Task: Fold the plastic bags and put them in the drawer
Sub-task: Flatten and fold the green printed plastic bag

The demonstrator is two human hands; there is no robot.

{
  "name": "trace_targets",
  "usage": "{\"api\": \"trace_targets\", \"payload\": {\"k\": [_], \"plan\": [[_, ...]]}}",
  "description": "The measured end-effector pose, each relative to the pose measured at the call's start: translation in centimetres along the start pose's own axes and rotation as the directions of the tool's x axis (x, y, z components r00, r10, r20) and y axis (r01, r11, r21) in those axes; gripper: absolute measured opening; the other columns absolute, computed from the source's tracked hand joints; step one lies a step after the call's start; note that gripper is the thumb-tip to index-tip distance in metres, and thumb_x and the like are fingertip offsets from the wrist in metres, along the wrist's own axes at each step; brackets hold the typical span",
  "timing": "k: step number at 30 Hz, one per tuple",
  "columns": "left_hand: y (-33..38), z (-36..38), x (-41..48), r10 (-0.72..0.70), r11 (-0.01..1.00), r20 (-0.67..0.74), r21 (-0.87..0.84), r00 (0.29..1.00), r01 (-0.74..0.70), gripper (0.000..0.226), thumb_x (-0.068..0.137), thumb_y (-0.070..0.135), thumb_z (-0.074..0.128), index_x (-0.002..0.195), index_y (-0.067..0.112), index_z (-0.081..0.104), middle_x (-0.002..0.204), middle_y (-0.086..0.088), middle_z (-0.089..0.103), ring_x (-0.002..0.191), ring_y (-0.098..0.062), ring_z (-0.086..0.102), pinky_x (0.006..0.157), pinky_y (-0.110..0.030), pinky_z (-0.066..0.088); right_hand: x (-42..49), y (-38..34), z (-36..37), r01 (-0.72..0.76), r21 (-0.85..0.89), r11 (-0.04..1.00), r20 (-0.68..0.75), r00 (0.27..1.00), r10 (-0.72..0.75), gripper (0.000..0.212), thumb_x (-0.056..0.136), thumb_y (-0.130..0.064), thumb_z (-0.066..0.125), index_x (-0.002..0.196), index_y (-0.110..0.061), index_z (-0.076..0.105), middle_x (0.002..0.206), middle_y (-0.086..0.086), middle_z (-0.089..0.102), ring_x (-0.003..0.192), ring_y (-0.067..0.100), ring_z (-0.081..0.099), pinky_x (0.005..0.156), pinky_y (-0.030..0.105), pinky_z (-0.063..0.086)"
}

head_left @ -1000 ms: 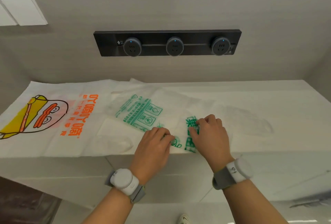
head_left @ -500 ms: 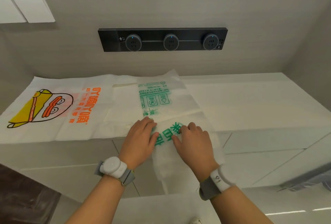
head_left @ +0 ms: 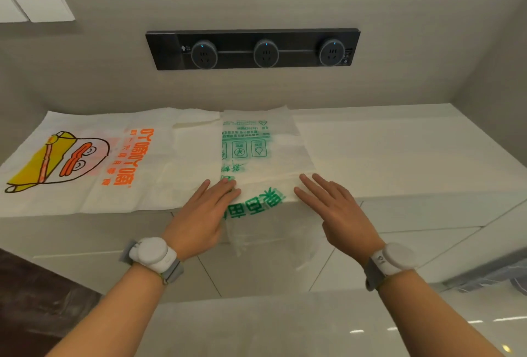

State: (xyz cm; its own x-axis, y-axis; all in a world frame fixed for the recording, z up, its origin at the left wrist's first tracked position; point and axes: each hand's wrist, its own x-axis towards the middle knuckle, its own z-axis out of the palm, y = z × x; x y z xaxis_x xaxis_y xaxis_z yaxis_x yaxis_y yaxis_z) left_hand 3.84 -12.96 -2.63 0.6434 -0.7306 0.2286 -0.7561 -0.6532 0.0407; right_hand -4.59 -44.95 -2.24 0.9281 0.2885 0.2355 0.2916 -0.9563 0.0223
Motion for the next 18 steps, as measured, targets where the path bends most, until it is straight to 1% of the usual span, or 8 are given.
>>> {"api": "trace_targets", "payload": {"k": [2, 5, 7, 9, 11, 13, 15, 18], "plan": [[-0.1, 0.1, -0.1, 0.020, 0.999, 0.030, 0.046, 0.999, -0.022, 0.094, 0.075, -0.006, 0.059, 0.158, 0.018, 0.020, 0.163, -0.010, 0.024, 0.152, -0.025, 0.018, 0.125, -0.040, 0.001, -0.3, 0.8, 0.7, 0.068, -0.059, 0.996, 0.051, 0.997, -0.065, 0.108, 0.067, 0.023, 0.050, 0.158, -0.023, 0.013, 0.167, 0.002, 0.005, 0.153, 0.026, 0.003, 0.122, 0.049, 0.019], [-0.3, 0.5, 0.0, 0.024, 0.991, 0.046, 0.133, 0.999, -0.030, 0.110, 0.074, -0.010, 0.066, 0.159, 0.027, 0.007, 0.164, -0.010, 0.022, 0.153, -0.025, 0.016, 0.125, -0.041, 0.002, -0.7, 1.5, 1.6, 0.120, -0.104, 0.987, 0.058, 0.992, -0.114, 0.110, 0.067, 0.026, 0.043, 0.158, -0.021, 0.006, 0.167, 0.002, 0.001, 0.153, 0.025, 0.001, 0.122, 0.050, 0.018], [0.1, 0.9, 0.2, 0.036, 0.981, 0.047, 0.186, 0.998, -0.045, 0.112, 0.072, -0.014, 0.068, 0.158, 0.029, 0.011, 0.162, -0.013, 0.025, 0.152, -0.028, 0.020, 0.125, -0.040, 0.001, -0.5, 2.0, 2.0, 0.143, -0.117, 0.983, 0.040, 0.989, -0.140, 0.111, 0.066, 0.027, 0.045, 0.158, -0.021, 0.007, 0.167, 0.002, 0.004, 0.153, 0.025, 0.005, 0.121, 0.048, 0.019], [1.2, 1.4, 1.2, 0.022, 0.979, 0.032, 0.204, 0.999, -0.028, 0.114, 0.069, -0.019, 0.068, 0.158, 0.029, 0.015, 0.160, -0.016, 0.028, 0.150, -0.031, 0.024, 0.124, -0.040, 0.001, -0.7, 4.0, 2.1, 0.160, -0.096, 0.982, 0.046, 0.987, -0.156, 0.111, 0.068, 0.025, 0.053, 0.158, -0.021, 0.007, 0.167, 0.001, 0.006, 0.153, 0.024, 0.009, 0.122, 0.045, 0.017], [1.2, 1.1, 1.1, 0.014, 0.974, 0.008, 0.225, 1.000, -0.016, 0.116, 0.067, -0.022, 0.067, 0.158, 0.029, 0.016, 0.160, -0.017, 0.028, 0.150, -0.032, 0.024, 0.125, -0.042, 0.004, -0.5, 4.1, 1.7, 0.169, -0.083, 0.982, 0.039, 0.985, -0.166, 0.110, 0.071, 0.021, 0.061, 0.158, -0.021, 0.008, 0.166, 0.002, 0.008, 0.153, 0.024, 0.011, 0.122, 0.044, 0.016], [0.7, 0.9, 1.8, 0.027, 0.978, 0.002, 0.205, 1.000, -0.027, 0.113, 0.067, -0.024, 0.065, 0.157, 0.027, 0.019, 0.160, -0.017, 0.030, 0.150, -0.033, 0.025, 0.124, -0.045, 0.010, 0.0, 4.3, 1.2, 0.185, -0.064, 0.981, 0.040, 0.982, -0.182, 0.113, 0.068, 0.021, 0.062, 0.158, -0.020, 0.008, 0.166, 0.005, 0.009, 0.153, 0.025, 0.012, 0.123, 0.044, 0.017], [0.6, 0.3, 2.2, 0.026, 0.981, -0.003, 0.193, 1.000, -0.025, 0.106, 0.070, -0.020, 0.067, 0.156, 0.026, 0.025, 0.158, -0.018, 0.033, 0.149, -0.033, 0.027, 0.123, -0.047, 0.012, 0.1, 4.4, 0.1, 0.197, -0.062, 0.978, 0.038, 0.980, -0.195, 0.114, 0.066, 0.023, 0.059, 0.158, -0.021, 0.009, 0.166, 0.007, 0.010, 0.153, 0.025, 0.012, 0.123, 0.045, 0.017], [0.5, -0.1, 2.1, 0.002, 0.988, 0.035, 0.155, 0.999, -0.007, 0.096, 0.077, -0.005, 0.074, 0.155, 0.026, 0.028, 0.159, -0.016, 0.033, 0.149, -0.031, 0.026, 0.124, -0.043, 0.006, 0.4, 4.2, -0.2, 0.202, -0.001, 0.979, 0.038, 0.979, -0.202, 0.111, 0.063, 0.024, 0.057, 0.157, -0.020, 0.018, 0.165, 0.008, 0.014, 0.152, 0.025, 0.014, 0.123, 0.045, 0.017]]}}
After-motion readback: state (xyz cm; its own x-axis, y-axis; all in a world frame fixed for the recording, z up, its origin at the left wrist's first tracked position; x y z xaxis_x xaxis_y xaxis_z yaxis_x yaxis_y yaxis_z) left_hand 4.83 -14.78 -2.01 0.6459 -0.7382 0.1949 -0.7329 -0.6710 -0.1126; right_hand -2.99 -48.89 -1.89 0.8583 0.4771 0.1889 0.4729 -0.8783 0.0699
